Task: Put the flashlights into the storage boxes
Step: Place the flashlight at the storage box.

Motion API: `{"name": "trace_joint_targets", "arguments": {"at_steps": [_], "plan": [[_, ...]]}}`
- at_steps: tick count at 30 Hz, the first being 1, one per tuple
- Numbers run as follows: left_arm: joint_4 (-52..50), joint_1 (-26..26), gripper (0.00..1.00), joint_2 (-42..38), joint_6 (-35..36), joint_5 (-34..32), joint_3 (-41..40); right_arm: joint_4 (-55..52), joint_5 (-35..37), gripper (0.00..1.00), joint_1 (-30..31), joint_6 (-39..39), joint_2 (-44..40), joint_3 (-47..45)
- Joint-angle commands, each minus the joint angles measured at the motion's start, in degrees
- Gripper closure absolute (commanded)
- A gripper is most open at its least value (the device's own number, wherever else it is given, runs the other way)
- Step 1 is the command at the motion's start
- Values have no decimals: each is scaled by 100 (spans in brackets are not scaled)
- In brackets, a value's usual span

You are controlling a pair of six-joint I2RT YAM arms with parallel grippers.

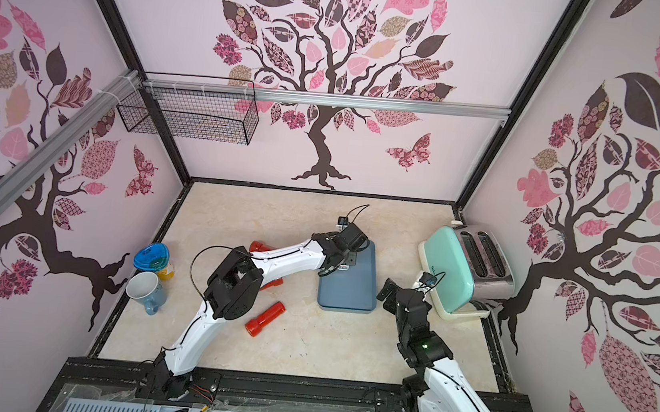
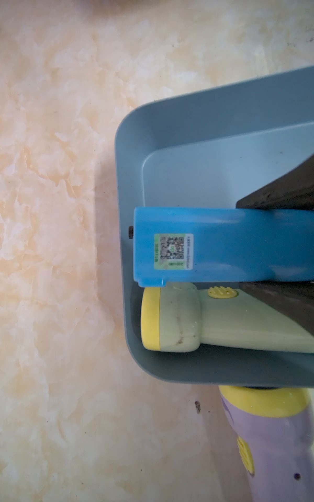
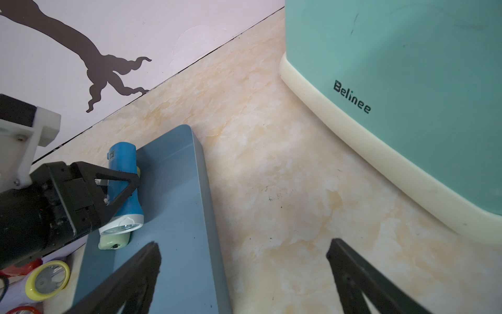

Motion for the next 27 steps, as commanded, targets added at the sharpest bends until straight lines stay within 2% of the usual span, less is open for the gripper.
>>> {"name": "trace_joint_targets", "arguments": {"at_steps": [1,7,11,27], "plan": [[-98,10,69,70,111,-128,304,-91,50,0,-24,8,-66,23],[-107,19,68,114,73,-78,304,-126,64,1,-35,7,-100,36],[-212,28,60,137,37,-62,348,-163,90,0,-44,13,-162,23],[-342,36,53,72,-217,-269,304,-189,79,0,-45,26,-369,-25]]}}
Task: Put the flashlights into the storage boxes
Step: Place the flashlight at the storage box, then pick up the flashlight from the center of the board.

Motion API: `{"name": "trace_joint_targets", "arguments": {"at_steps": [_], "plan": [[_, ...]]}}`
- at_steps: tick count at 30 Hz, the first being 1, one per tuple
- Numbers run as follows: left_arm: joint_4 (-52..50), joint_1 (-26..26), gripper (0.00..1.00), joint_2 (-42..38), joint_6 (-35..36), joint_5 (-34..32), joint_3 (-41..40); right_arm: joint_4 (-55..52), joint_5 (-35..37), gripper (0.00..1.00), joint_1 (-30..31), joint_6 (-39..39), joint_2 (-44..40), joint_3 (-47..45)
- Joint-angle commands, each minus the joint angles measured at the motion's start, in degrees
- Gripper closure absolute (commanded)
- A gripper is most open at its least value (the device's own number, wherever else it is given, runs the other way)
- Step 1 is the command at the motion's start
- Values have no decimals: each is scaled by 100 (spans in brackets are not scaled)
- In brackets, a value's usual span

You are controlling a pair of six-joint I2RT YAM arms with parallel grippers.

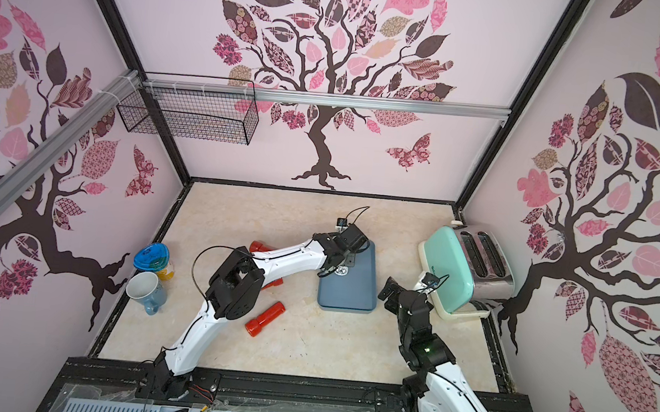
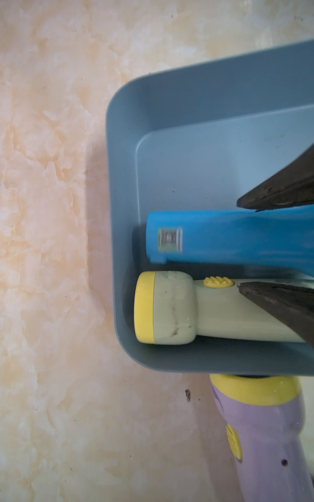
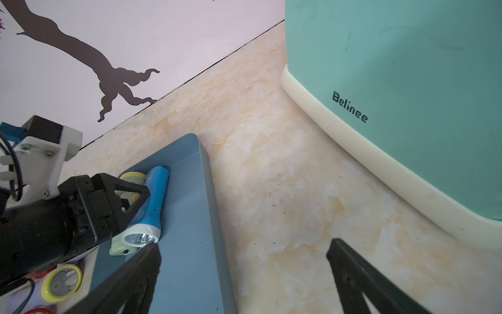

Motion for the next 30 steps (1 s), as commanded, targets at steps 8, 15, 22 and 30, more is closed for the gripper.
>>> {"name": "trace_joint_targets", "arguments": {"at_steps": [8,15,22,30], "plan": [[-76,25,53,-543,-129,-259,-95,-16,42,2,-16,-37,-218,-89],[-96,25,54,-2157,436,-765,-1479,-86,-229,6,-17,-260,-159,74],[-135,111,53,-4223,-11,-2144,-4276,-293,-886,3,186,-504,435,716],[905,1241,52,-6160,-410,-1531,-6824,94,-1869,4,808,-432,2275,1598]]}}
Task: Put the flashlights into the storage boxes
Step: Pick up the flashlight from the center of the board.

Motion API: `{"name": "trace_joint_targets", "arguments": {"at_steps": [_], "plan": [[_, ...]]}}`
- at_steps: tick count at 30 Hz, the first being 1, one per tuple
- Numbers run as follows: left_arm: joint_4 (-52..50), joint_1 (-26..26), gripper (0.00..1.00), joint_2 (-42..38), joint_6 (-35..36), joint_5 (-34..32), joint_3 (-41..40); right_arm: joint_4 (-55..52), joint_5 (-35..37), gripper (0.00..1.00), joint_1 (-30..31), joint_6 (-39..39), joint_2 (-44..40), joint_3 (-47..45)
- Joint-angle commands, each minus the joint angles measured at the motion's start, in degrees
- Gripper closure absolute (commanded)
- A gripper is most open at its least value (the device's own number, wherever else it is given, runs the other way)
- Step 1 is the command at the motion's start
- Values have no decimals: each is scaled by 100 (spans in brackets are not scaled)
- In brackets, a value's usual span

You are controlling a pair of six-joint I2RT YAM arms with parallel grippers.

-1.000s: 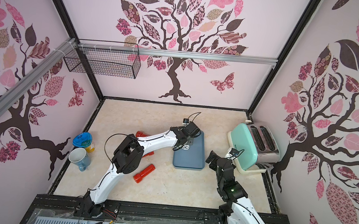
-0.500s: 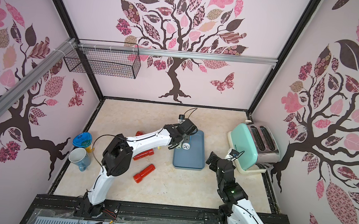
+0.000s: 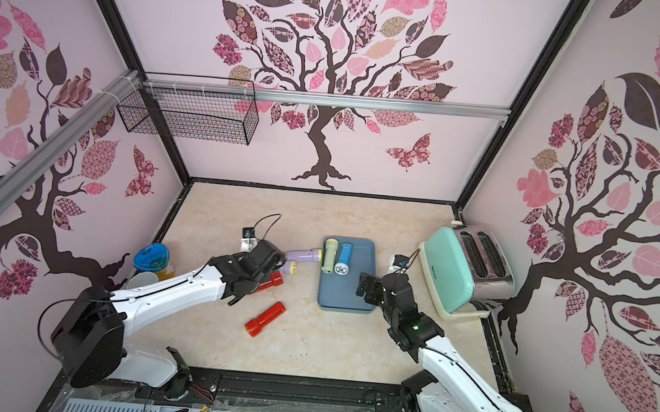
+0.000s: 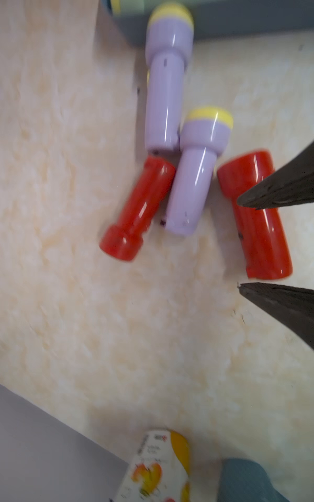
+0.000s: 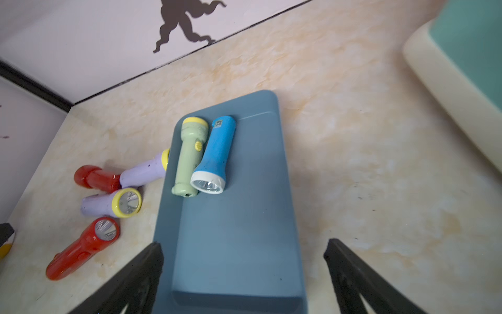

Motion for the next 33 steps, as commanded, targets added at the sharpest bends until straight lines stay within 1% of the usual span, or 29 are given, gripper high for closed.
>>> {"name": "trace_joint_targets", "arguments": {"at_steps": [1,4,5,6,7,8,9,11,12,13,14,15,17,18,19,21,22,24,26,29,33], "plan": [[637,213,52,-708,-203,-95,-670,53,-729,4,19,42,708,584],[1127,373,51,-1122,41,-348,-1203,4,-940,4,109,405,1383,1121],[1381,378,51,-1184,219,-455,-1361,4,-979,5,157,578,1594,1279],[1629,385,51,-1235,458,-543,-1536,-54,-985,7,197,777,1877,1480],[1802,380,51,-1274,655,-604,-1672,-276,-937,8,242,1096,2161,1804],[1854,385,51,-1298,711,-680,-1780,-535,-820,8,291,1316,2427,2116],[1887,385,51,-1310,507,-710,-1897,-985,-492,8,391,1581,2727,2555],[2514,379,51,-1290,859,-309,-2149,-1836,236,1,606,1841,3229,3363],[2563,387,51,-1262,924,-214,-2157,-2042,469,0,639,1983,3407,3638],[2427,387,51,-1211,929,-182,-2040,-2092,500,1,630,2170,3555,3767],[2307,383,51,-1133,937,-203,-1924,-2002,410,1,610,2271,3630,3824],[2191,380,51,-1033,931,-256,-1809,-1729,117,1,564,2311,3680,3820],[2022,383,51,-858,899,-364,-1664,-838,-644,0,478,2343,3721,3598],[1973,381,51,-768,862,-449,-1643,-492,-826,0,478,2390,3764,3546],[1922,385,51,-695,830,-524,-1619,-419,-913,1,491,2461,3853,3625],[1753,385,51,-610,807,-600,-1518,-621,-1058,0,510,2576,4116,3944],[1747,387,51,-584,850,-597,-1492,-787,-1123,0,536,2663,4264,4115],[1769,383,51,-541,892,-641,-1482,-789,-1243,0,611,2924,4478,4268],[1752,382,52,-520,881,-727,-1472,-665,-1393,1,656,3339,4633,4279],[1751,387,52,-569,798,-711,-1497,-402,-1520,5,722,4025,4813,4190],[2000,382,52,-801,809,-481,-1664,-440,-1564,9,804,4524,5109,4346]]}}
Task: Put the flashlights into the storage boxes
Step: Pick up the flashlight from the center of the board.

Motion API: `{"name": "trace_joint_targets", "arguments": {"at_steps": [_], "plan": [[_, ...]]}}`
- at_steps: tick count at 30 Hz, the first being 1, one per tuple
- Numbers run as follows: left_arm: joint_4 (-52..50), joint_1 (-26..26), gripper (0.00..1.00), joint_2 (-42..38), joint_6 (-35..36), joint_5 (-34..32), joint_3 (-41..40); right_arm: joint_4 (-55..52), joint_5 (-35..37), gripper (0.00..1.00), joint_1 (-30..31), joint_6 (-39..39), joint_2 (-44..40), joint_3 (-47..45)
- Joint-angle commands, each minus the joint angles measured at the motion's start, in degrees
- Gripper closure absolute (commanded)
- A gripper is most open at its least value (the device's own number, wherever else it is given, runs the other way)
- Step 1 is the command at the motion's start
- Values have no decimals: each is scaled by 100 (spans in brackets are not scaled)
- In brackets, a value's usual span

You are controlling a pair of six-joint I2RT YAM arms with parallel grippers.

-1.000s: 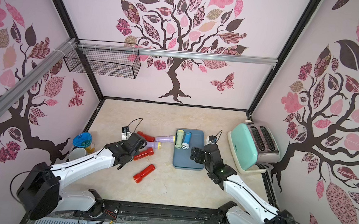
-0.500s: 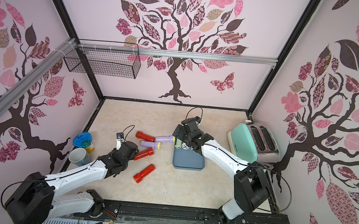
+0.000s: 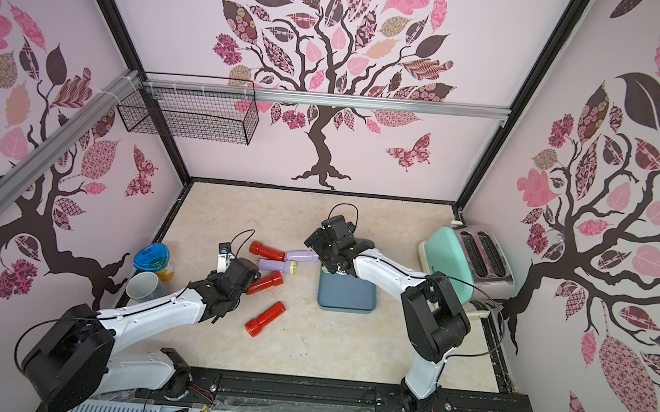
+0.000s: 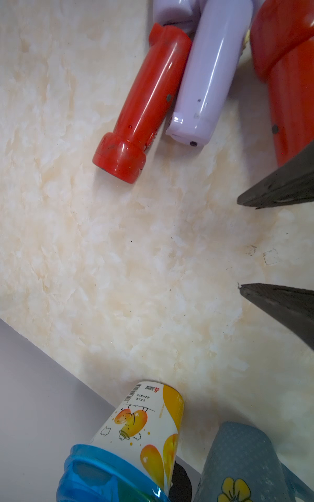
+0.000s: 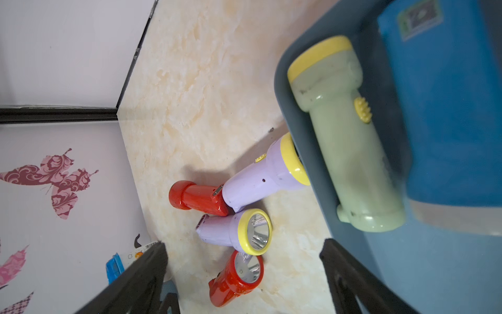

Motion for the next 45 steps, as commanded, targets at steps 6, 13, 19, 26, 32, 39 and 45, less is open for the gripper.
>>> {"name": "trace_joint_targets", "arguments": {"at_steps": [6,13,19,26,32,39,45], "plan": [[317,15,52,-469,61,28,-136,-167,-244,14,163,1335,741,470],[423,17,52,-796,-60,62,-310,-643,-248,19,203,1991,1342,991],[422,11,52,-1003,-28,27,-373,-900,-173,27,207,2176,1797,1469],[419,14,52,-965,58,45,-324,-1029,-238,39,175,2597,2332,1826],[412,17,52,-975,108,61,-311,-1009,-245,51,176,2683,2553,1994],[461,12,52,-926,133,53,-311,-853,-113,70,161,2292,2380,2121],[466,14,52,-829,162,-26,-278,-855,-252,71,99,1559,2187,2446]]}}
